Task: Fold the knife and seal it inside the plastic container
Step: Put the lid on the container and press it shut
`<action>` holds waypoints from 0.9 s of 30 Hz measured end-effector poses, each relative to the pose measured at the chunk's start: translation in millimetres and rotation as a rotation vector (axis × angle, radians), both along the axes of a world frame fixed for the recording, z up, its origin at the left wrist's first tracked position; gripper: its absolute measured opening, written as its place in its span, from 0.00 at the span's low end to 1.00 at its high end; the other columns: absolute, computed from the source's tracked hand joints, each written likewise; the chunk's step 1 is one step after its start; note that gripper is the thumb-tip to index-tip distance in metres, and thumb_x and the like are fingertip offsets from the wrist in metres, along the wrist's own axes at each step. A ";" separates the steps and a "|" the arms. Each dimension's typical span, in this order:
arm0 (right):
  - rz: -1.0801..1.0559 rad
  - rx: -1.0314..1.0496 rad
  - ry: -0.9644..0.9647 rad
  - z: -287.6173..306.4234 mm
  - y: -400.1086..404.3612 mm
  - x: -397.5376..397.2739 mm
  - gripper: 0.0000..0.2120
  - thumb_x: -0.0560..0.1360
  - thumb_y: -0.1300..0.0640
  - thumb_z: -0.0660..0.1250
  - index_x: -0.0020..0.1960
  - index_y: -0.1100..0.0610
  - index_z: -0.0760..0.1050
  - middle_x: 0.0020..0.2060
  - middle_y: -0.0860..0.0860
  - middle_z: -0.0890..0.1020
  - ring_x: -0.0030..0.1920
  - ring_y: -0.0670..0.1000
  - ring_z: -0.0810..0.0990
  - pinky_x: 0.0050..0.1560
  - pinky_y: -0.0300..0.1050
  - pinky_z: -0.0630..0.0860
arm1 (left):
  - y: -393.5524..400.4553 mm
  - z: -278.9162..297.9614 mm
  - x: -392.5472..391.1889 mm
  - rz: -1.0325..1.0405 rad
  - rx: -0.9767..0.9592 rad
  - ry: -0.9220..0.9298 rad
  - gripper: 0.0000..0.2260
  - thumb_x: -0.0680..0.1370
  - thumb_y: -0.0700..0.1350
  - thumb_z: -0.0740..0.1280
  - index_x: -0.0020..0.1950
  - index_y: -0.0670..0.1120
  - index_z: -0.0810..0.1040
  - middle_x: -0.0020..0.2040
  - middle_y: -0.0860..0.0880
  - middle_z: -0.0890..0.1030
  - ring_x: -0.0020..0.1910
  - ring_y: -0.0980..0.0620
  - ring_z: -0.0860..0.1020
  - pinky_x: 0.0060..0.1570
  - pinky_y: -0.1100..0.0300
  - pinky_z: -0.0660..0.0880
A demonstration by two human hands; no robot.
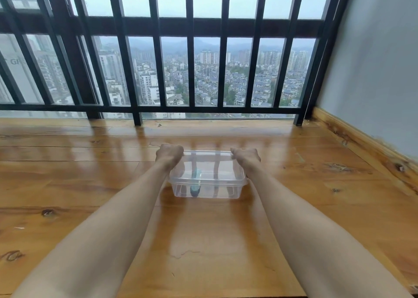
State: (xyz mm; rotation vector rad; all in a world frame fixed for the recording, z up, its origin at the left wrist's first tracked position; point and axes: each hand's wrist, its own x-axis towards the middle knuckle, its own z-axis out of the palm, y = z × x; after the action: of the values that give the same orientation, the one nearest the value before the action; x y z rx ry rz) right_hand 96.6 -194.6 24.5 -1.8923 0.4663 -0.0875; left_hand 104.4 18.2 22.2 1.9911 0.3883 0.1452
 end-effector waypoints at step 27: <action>0.482 -0.968 -0.100 1.8 50.7 -31.4 0.26 0.82 0.47 0.46 0.77 0.54 0.59 0.79 0.53 0.57 0.79 0.57 0.50 0.75 0.62 0.47 | -47.3 12.7 -27.1 -0.295 0.876 -0.083 0.21 0.80 0.50 0.55 0.70 0.43 0.70 0.72 0.41 0.71 0.71 0.41 0.67 0.68 0.47 0.62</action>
State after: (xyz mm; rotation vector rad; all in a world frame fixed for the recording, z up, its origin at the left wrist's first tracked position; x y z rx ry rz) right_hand 65.2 -143.9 26.2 -2.8777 -0.1695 -0.0942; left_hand 77.3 -29.2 34.9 2.8632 -0.0580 0.2361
